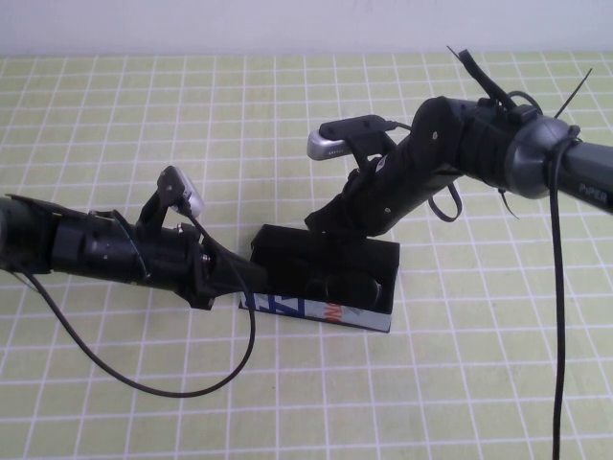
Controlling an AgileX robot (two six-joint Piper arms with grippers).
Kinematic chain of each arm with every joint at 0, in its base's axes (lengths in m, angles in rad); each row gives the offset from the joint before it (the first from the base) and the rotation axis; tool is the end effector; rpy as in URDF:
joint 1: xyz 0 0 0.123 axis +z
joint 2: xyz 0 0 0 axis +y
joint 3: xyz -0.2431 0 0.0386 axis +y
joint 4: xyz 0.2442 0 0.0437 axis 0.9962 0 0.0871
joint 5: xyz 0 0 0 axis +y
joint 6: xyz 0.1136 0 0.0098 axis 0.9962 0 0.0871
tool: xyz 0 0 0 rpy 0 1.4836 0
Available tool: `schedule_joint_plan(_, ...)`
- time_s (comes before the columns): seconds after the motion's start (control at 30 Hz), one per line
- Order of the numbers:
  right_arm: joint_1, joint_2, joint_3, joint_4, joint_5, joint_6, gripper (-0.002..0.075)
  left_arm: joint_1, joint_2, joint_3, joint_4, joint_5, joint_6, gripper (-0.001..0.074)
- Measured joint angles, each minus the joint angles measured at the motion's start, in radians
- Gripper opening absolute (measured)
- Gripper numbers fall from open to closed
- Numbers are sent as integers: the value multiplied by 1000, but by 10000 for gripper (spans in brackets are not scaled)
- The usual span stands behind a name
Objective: Take glasses out of glasses case
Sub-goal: Pick up the glasses from the glasses case
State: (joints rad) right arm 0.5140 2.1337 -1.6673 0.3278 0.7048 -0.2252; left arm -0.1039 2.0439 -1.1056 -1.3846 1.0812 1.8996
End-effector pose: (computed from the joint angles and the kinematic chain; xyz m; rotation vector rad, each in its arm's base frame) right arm 0.3843 0.2444 0.1400 -0.7127 2.5696 0.4583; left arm 0.3339 -0.1343 0.0982 1.1234 1.9651 -1.1121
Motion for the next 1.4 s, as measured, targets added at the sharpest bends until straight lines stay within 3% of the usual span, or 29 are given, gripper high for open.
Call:
schedule_joint_plan(0.23,-1,-27,-5,0,63,-58,-16,0,0,0,0,0,-1,-4)
schedule_joint_plan(0.5,72,-144,-19,2,297,-365,0,0,2,0,0,5,-9,-4)
schedule_joint_plan(0.57,91,-147,-19,2,322,-417,39,1,2,0,0,6,-11,-4)
schedule_joint_plan(0.77,101,-116,-19,-59,328,-460,265,2,2,0,0,8,-15,-4)
schedule_joint_plan(0.83,101,-106,-19,-91,315,-462,292,2,2,0,0,8,-15,-4)
schedule_joint_plan(1.4,101,-32,-19,-105,248,-462,296,3,2,0,3,11,-21,-4)
